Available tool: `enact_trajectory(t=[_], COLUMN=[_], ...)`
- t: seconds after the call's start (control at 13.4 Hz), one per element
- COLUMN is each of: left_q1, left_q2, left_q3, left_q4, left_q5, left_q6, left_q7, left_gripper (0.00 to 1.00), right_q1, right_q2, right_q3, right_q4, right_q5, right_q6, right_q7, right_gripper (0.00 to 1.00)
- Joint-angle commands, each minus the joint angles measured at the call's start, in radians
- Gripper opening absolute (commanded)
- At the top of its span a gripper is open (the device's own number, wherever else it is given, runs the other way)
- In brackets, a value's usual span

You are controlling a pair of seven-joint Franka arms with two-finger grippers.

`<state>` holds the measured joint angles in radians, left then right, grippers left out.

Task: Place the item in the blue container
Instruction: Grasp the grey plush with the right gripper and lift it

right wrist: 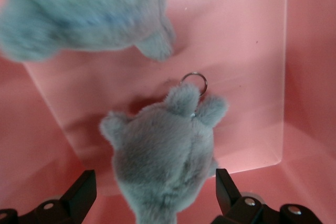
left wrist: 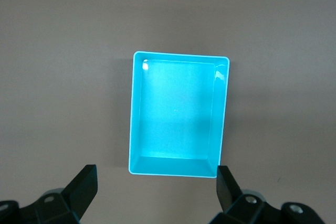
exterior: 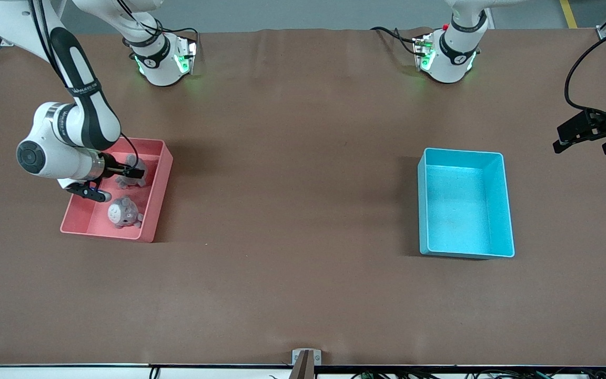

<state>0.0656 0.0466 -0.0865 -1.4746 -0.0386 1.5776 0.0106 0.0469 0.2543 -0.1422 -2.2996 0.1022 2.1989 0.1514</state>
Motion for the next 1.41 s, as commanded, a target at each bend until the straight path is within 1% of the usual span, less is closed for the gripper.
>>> enact_trajectory(t=[0.0,0.22,0.3,0.37,0.52,0.67,0.74,0.82,0.97,1.04,1.34], left_q1=[-0.001,-0.001,-0.001,-0.001,-0.001,-0.001,-0.001,-0.001,0.0,0.0,-0.003], left_q2=[0.001,0.001,0.001,0.001,0.001,0.001,0.001,0.001,0.001,0.001,0.013], left_q3=[0.001,0.001,0.001,0.001,0.001,0.001,0.001,0.001,0.001,0.001,-0.001], left_q4=[0.011,0.011,0.011,0.011,0.011,0.011,0.011,0.011,0.011,0.011,0.01], left_q5=[-0.007,-0.007,-0.007,-0.007,-0.007,-0.007,-0.007,-0.007,-0.007,-0.007,-0.007], left_q6=[-0.016,-0.016,-0.016,-0.016,-0.016,-0.014,-0.016,-0.016,-0.016,-0.016,-0.016], left_q7=[0.0,0.0,0.0,-0.001,-0.001,-0.003,-0.001,-0.003,-0.001,-0.001,0.0], left_gripper=[1.0,1.0,1.0,1.0,1.0,1.0,1.0,1.0,1.0,1.0,1.0], right_q1=[-0.001,0.001,0.001,-0.002,-0.001,0.001,-0.001,-0.002,-0.021,-0.024,-0.019], right_q2=[0.025,0.057,0.057,0.057,0.057,0.054,0.052,0.051,0.052,0.051,0.045], right_q3=[0.0,0.0,0.0,0.0,0.0,0.0,0.0,-0.002,-0.005,-0.005,-0.002], right_q4=[-0.012,-0.011,-0.011,-0.011,-0.006,0.021,0.058,0.113,0.254,0.308,0.481], right_q5=[0.016,0.016,0.016,0.016,0.02,0.022,0.022,0.021,0.017,0.016,0.025], right_q6=[0.015,0.015,0.015,0.013,0.007,-0.02,-0.078,-0.153,-0.345,-0.41,-0.583], right_q7=[0.008,0.008,0.008,0.008,0.011,0.01,0.011,0.01,0.008,0.008,0.046], right_gripper=[1.0,0.99,0.92,0.78,0.43,0.12,0.04,0.02,0.02,0.02,0.02])
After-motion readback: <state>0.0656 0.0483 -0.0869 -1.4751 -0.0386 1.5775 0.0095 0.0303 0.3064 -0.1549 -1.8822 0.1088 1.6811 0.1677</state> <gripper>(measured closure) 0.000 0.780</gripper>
